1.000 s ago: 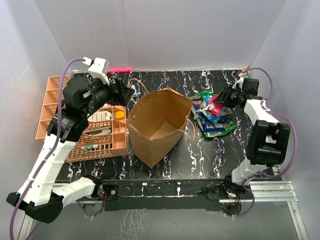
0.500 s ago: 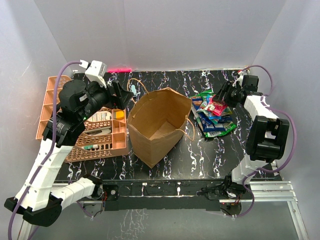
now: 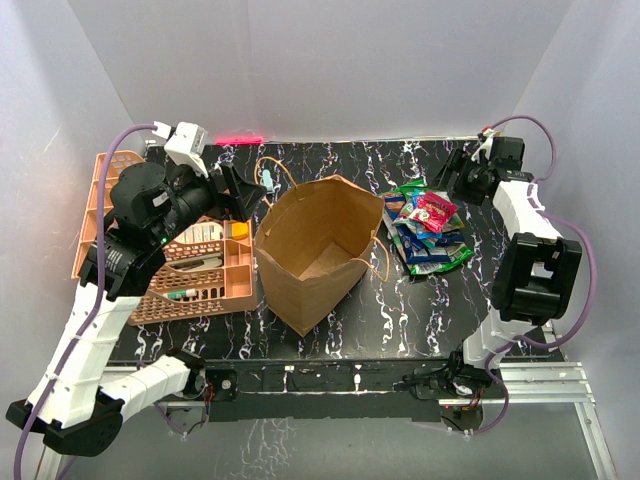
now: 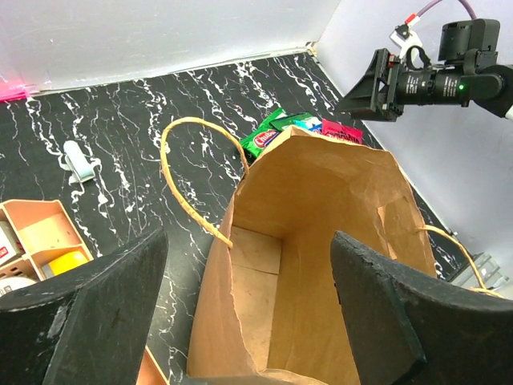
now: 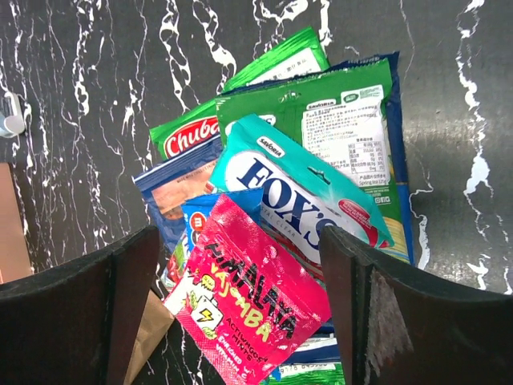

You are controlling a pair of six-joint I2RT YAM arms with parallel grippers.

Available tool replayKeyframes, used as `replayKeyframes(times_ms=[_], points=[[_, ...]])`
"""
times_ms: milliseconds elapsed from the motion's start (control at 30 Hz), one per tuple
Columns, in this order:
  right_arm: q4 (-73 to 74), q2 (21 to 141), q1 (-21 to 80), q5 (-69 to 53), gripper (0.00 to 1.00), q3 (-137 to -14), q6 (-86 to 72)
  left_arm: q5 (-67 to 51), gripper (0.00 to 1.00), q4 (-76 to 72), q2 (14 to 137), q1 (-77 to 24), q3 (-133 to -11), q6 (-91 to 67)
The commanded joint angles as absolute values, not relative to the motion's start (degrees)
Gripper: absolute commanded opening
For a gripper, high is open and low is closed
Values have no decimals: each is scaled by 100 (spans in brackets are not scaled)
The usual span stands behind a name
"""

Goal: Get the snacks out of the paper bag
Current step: Place the snack at the center of the board, then reset both arms

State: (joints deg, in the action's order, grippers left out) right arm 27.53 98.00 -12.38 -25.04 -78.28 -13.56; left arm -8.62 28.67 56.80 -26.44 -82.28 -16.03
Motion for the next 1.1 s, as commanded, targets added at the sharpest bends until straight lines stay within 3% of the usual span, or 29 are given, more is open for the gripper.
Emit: replayKeyframes(times_ms=[0, 133, 333, 600, 767, 1067], points=[[3242, 9754, -1235, -2249, 93, -8429, -1225, -980, 83, 2951, 5583, -2669, -8484, -1784], [4149, 9533, -909, -1279, 98, -8856, -1194, -872, 97, 3018, 5648, -2666, -8653, -1860], [4828, 8223, 426, 127, 98, -9065, -1925, -510, 98, 3237, 5766, -2669, -9162, -1939], [4396, 5533, 799, -2118, 98, -9031, -1785, -127, 98, 3037, 5313, -2666, -9532, -1984], [4287, 4337, 798, -1652, 98, -9454, -1648, -130, 98, 2748, 4858, -2666, -9474, -1987], [4621, 3862, 790, -515, 98, -10261, -1773, 102, 98, 2554, 4297, -2670, -9266, -2017]])
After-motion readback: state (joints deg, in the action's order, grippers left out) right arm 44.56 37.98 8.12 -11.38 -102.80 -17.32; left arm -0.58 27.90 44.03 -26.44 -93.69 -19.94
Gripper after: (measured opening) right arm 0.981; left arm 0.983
